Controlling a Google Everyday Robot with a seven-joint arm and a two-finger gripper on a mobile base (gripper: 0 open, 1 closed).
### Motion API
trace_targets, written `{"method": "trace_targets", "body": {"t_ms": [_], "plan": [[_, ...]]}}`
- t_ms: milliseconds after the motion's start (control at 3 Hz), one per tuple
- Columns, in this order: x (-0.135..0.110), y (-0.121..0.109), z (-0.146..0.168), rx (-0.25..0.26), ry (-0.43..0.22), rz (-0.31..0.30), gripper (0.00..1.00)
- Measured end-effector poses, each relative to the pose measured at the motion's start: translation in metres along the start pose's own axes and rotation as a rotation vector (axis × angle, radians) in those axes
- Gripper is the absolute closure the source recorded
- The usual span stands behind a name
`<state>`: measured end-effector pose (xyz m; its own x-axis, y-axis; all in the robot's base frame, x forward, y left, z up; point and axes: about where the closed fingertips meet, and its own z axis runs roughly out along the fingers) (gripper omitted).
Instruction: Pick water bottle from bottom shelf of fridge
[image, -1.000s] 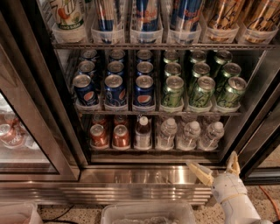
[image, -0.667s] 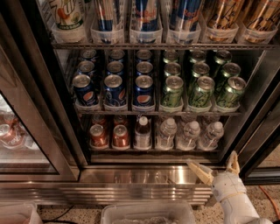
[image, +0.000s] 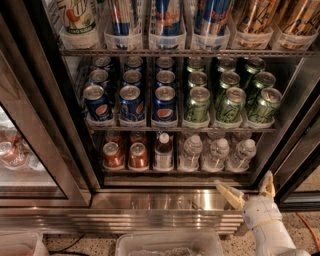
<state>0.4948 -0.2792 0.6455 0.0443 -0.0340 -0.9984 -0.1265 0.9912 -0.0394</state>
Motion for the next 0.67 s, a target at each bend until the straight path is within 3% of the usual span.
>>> {"method": "trace_targets", "body": {"t_ms": [667], "plan": [[0.0,0.0,0.0,0.0,0.0,0.0,0.42]]}}
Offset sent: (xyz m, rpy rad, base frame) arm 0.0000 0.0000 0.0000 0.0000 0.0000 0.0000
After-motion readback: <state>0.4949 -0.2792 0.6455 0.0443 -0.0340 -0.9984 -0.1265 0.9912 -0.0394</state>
